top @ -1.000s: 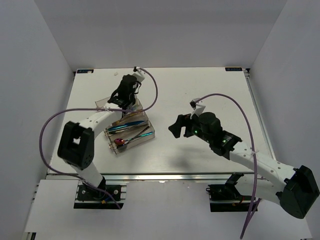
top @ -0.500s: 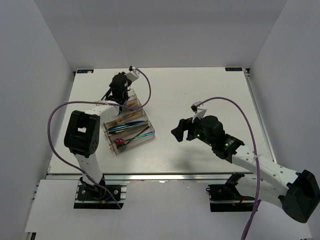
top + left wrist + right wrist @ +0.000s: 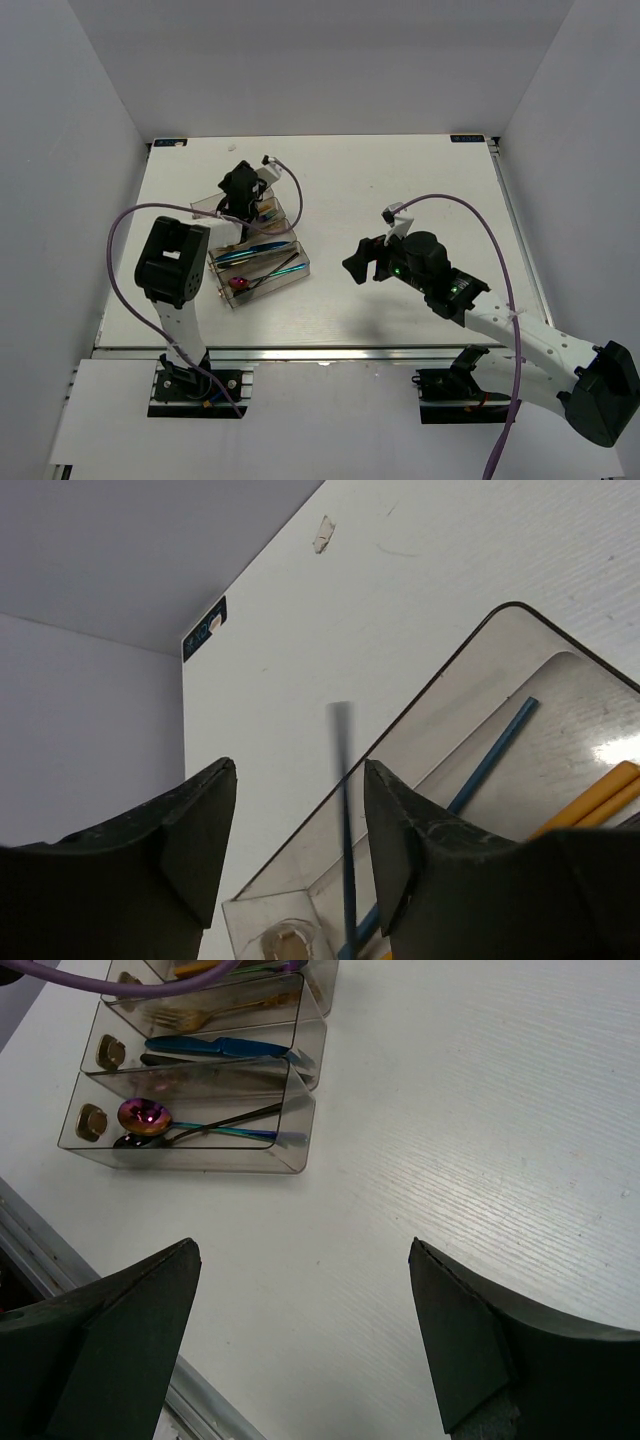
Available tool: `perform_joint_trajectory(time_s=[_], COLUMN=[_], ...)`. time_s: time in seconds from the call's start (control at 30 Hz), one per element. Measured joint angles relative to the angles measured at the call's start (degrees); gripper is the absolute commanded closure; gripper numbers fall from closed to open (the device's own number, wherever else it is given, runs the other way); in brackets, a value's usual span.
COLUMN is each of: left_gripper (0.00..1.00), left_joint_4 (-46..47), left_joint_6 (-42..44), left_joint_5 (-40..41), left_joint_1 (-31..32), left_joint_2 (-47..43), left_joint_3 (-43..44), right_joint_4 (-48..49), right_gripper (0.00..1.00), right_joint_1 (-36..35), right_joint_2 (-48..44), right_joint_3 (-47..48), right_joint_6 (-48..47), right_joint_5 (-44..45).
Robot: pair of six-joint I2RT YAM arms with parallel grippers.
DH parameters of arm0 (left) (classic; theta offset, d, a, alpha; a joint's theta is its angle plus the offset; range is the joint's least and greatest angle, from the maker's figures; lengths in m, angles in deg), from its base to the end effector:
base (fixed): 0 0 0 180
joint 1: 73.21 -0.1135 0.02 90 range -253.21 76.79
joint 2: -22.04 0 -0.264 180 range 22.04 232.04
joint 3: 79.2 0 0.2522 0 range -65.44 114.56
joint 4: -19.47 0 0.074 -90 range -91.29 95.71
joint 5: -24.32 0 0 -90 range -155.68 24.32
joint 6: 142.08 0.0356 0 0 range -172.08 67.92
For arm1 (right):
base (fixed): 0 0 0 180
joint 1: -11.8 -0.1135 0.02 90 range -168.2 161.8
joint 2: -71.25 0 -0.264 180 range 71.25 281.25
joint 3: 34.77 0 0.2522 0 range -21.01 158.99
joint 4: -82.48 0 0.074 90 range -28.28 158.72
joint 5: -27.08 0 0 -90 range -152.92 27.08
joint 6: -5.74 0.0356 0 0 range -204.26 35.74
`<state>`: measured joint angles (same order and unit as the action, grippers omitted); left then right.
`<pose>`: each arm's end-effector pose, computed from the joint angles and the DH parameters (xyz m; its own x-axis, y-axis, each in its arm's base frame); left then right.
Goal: Sort the eating utensils into containers
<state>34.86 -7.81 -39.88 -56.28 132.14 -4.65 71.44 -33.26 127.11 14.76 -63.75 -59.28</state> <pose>0.4020 -0.1062 0.1782 -0.3259 0.7561 -0.5675 0.1380 0.6319 0.7627 0.1620 0.1591 0.2715 -0.4300 0.0641 -0.9005 -0.5477 0.7745 0.3166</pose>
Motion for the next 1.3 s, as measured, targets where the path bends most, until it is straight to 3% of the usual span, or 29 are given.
perform_joint_trajectory(time_s=[0.17, 0.33, 0.43, 0.63, 0.73, 0.83, 1.03, 1.3], left_gripper=[0.31, 0.05, 0.02, 0.02, 0.02, 0.02, 0.02, 0.02], left_joint_4=[0.66, 0.9, -0.87, -21.53, -32.54, -41.46, -52.43, -57.79], left_joint_6=[-1.68, -5.99, -12.63, -34.01, -44.33, -51.49, -58.51, -63.3], left_joint_5=[-0.48, -0.7, 0.44, 5.2, 8.33, 11.54, 18.88, 18.86], left_joint_1=[0.0, 0.0, 0.0, 0.0, 0.0, 0.0, 0.0, 0.0], left_joint_2=[-3.28, -11.23, -16.96, -20.46, -27.17, -36.11, -58.31, -81.53], left_joint_3=[-1.81, -2.08, -0.87, 17.55, 18.1, 14.73, -0.59, -16.02], right_joint_4=[-0.02, -0.15, -2.03, -8.55, -13.7, -20.26, -31.78, -38.42], right_gripper=[0.11, 0.11, 0.11, 0.11, 0.11, 0.11, 0.11, 0.11], right_joint_1=[0.04, 0.04, 0.04, 0.04, 0.04, 0.07, 0.09, 0.09], right_joint_2=[0.28, 0.57, 0.81, 0.79, 0.37, -1.03, -7.39, -20.22], right_joint_3=[0.0, 0.11, 1.14, 7.43, 11.56, 15.91, 20.7, 19.96], right_joint_6=[0.02, 0.02, 0.04, 0.28, 0.9, 2.51, 3.43, 0.83], right_joint_5=[-0.24, -0.22, 0.52, 6.12, 12.24, 19.69, 30.97, 35.56])
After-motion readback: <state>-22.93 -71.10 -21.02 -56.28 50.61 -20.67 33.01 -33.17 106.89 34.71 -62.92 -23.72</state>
